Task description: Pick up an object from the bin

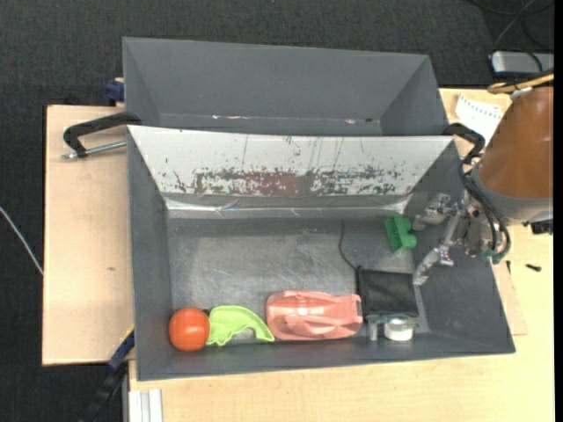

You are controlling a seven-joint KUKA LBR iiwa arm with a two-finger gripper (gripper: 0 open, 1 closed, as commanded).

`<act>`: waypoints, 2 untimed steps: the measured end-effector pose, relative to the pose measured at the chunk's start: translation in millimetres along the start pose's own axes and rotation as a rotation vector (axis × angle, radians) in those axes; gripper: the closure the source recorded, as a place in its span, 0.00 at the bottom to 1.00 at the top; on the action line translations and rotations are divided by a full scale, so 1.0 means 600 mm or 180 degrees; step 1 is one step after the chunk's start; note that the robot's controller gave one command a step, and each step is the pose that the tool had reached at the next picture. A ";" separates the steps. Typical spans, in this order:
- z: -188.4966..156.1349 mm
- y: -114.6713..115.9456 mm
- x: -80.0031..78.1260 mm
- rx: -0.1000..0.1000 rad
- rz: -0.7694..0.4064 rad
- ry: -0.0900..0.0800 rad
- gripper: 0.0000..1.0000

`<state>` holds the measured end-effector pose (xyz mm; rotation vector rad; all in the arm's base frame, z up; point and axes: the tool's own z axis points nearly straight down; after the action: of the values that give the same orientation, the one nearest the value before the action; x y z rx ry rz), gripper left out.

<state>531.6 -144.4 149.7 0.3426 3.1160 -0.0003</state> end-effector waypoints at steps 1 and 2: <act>0.105 0.001 -0.044 0.0000 0.0021 -0.0123 1.00; 0.114 0.001 -0.033 -0.0001 0.0015 -0.0040 0.00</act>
Offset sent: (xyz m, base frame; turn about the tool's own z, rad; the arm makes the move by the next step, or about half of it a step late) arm 0.0000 0.0000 0.0000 0.0000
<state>551.4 -147.8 81.4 0.3483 3.1029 -0.0019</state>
